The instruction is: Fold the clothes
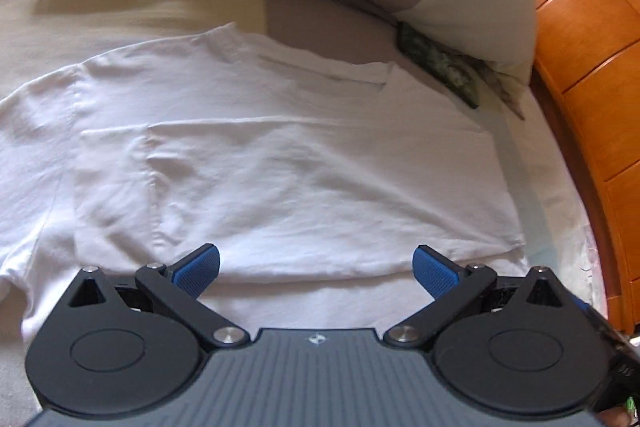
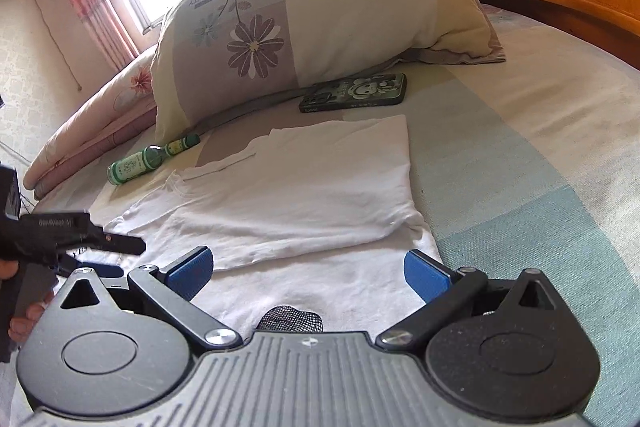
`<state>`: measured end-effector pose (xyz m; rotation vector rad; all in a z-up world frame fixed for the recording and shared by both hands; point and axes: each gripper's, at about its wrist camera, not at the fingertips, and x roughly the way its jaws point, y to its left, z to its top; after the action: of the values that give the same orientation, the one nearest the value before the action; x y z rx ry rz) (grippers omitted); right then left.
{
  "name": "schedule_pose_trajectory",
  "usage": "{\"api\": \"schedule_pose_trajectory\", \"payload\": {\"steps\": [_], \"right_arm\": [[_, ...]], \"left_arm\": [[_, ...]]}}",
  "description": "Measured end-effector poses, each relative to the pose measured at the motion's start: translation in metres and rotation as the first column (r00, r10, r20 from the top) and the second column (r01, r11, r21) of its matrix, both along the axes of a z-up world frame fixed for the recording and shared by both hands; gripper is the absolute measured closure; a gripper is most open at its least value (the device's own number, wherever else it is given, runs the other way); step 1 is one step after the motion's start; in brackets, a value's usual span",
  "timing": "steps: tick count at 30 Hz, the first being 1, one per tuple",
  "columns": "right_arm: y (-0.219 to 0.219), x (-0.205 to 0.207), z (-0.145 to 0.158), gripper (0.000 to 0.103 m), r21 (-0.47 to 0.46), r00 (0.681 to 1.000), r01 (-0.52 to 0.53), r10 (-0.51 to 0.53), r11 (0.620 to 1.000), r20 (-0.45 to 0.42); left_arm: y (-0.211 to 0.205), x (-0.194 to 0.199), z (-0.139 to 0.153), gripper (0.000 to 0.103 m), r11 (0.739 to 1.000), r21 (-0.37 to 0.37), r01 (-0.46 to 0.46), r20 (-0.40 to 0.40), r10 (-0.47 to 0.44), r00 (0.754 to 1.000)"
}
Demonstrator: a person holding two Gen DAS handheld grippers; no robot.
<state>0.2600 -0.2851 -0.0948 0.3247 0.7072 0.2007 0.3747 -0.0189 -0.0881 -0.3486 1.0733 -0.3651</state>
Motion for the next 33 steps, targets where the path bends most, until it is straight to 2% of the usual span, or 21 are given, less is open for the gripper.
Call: {"api": "schedule_pose_trajectory", "payload": {"steps": [5, 9, 11, 13, 17, 20, 26, 33], "right_arm": [[0.010, 0.003, -0.006, 0.000, -0.072, 0.999, -0.035, 0.035, 0.997, -0.005], [0.016, 0.008, -0.007, 0.000, -0.077, 0.998, -0.059, 0.059, 0.995, 0.005], [0.017, 0.012, -0.008, 0.000, -0.049, 0.998, -0.063, 0.063, 0.997, -0.002], [0.015, 0.014, -0.010, 0.000, -0.009, 0.998, -0.061, 0.061, 0.998, -0.010], [0.011, 0.017, -0.011, 0.000, 0.063, 0.998, -0.050, 0.052, 0.997, -0.026], [0.013, 0.015, -0.010, 0.000, 0.061, 0.998, -0.050, 0.051, 0.997, -0.024], [0.018, 0.004, -0.003, 0.000, 0.049, 0.998, -0.054, 0.055, 0.997, -0.018], [0.026, -0.029, 0.018, 0.000, -0.010, 0.997, -0.054, 0.055, 0.998, 0.059]], "left_arm": [[-0.042, 0.027, -0.003, 0.001, 0.991, -0.128, 0.041, 0.021, -0.038, 0.999], [-0.063, 0.051, -0.017, 0.001, 0.990, -0.139, 0.031, 0.020, -0.028, 0.999], [-0.063, 0.055, -0.023, 0.001, 0.989, -0.150, 0.017, 0.016, -0.015, 1.000], [-0.056, 0.052, -0.023, 0.001, 0.990, -0.140, 0.015, 0.047, -0.008, 0.999], [-0.029, 0.044, -0.019, 0.001, 0.997, -0.058, -0.057, 0.049, 0.060, 0.997], [-0.004, 0.036, -0.012, 0.001, 0.991, -0.007, -0.133, 0.042, 0.133, 0.990], [0.024, 0.019, -0.014, 0.001, 0.987, -0.024, -0.157, 0.020, 0.157, 0.987], [0.045, 0.001, -0.016, 0.001, 0.983, -0.052, -0.177, 0.012, 0.178, 0.984]]}}
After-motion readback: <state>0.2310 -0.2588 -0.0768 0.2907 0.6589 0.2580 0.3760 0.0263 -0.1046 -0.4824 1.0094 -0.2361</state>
